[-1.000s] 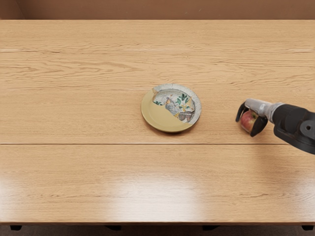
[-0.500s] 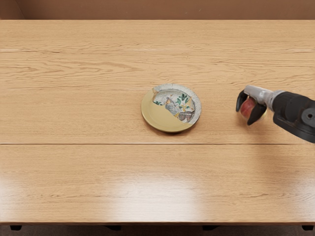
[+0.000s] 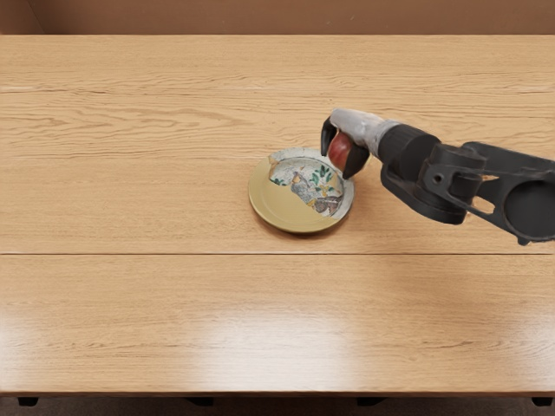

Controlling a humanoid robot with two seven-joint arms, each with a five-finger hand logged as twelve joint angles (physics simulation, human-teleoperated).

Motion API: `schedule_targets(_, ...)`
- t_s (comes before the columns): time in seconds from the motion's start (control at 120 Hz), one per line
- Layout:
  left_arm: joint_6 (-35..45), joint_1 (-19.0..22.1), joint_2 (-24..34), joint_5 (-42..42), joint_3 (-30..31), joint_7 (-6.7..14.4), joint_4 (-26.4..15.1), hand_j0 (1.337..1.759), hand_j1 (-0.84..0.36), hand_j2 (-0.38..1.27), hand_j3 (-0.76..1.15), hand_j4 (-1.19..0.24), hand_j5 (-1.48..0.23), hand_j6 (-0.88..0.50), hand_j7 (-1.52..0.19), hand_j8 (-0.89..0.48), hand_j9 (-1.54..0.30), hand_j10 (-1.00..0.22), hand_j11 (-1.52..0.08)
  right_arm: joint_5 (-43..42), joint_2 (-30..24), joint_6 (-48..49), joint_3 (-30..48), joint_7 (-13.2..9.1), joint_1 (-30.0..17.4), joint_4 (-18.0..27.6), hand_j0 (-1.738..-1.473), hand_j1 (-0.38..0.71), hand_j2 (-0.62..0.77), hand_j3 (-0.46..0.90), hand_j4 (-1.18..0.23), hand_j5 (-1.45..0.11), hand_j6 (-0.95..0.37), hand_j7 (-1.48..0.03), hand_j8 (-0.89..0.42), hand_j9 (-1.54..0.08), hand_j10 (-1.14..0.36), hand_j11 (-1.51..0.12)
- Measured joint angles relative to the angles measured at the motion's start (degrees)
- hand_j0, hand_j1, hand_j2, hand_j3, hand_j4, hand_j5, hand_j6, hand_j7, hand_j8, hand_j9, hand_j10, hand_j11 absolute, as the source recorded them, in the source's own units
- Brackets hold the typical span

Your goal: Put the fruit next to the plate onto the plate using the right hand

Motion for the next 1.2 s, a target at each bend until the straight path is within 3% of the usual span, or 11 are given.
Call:
schedule_targets(0.2,0.0,0.0,0.0,0.0,0.0,0.0,0.0,1.658,0.35,0.0,0.0,0.0,0.0,0.0,0.0,0.0,0.0,0.0,0.0,-1.7,8.6,-2.2,-0.8,0.0,0.1,-6.6,-1.644,0.16,0.04,0.0,-0.77,-1.14,-0.43,-1.05,-0.21,-1.09,-0.31,-1.09)
schedule_targets(0.5,0.0,0.0,0.0,0.0,0.0,0.0,0.0,1.658,0.35,0.0,0.0,0.0,0.0,0.0,0.0,0.0,0.0,0.0,0.0,-2.1,12.3,-2.7,-2.6,0.0,-1.7,-11.1,-1.644,0.15,0.05,0.0,-0.76,-1.11,-0.45,-1.03,-0.23,-1.07,-0.32,-1.08)
schedule_targets(0.608,0.0,0.0,0.0,0.0,0.0,0.0,0.0,1.658,0.35,0.0,0.0,0.0,0.0,0.0,0.0,0.0,0.0,0.0,0.0,-1.3,12.7,-2.9,-1.7,0.2,-1.9,-11.2,-1.65,-0.04,0.03,0.0,-0.46,-0.68,-0.29,-0.63,-0.15,-0.65,-0.21,-0.65)
schedule_targets(0.717,0.0,0.0,0.0,0.0,0.0,0.0,0.0,1.658,0.35,0.0,0.0,0.0,0.0,0.0,0.0,0.0,0.0,0.0,0.0,0.4,12.3,-2.2,0.5,0.2,-1.9,-10.9,-1.653,-0.16,0.02,0.0,-0.28,-0.4,-0.17,-0.38,-0.09,-0.39,-0.13,-0.39)
schedule_targets(0.875,0.0,0.0,0.0,0.0,0.0,0.0,0.0,1.658,0.35,0.0,0.0,0.0,0.0,0.0,0.0,0.0,0.0,0.0,0.0,15.0,3.0,8.1,6.5,0.0,0.6,-7.1,-1.656,-0.26,0.01,0.0,-0.14,-0.19,-0.09,-0.18,-0.05,-0.19,-0.07,-0.19)
schedule_targets(1.092,0.0,0.0,0.0,0.0,0.0,0.0,0.0,1.658,0.35,0.0,0.0,0.0,0.0,0.0,0.0,0.0,0.0,0.0,0.0,38.5,-15.1,28.5,12.6,0.1,1.2,-1.9,-1.657,-0.31,0.0,0.0,-0.06,-0.08,-0.04,-0.07,-0.03,-0.07,-0.03,-0.07)
schedule_targets(1.2,0.0,0.0,0.0,0.0,0.0,0.0,0.0,1.658,0.35,0.0,0.0,0.0,0.0,0.0,0.0,0.0,0.0,0.0,0.0,45.9,-23.0,35.4,13.2,3.1,-0.1,-1.2,-1.658,-0.32,0.0,0.0,-0.04,-0.05,-0.03,-0.05,-0.02,-0.05,-0.02,-0.05)
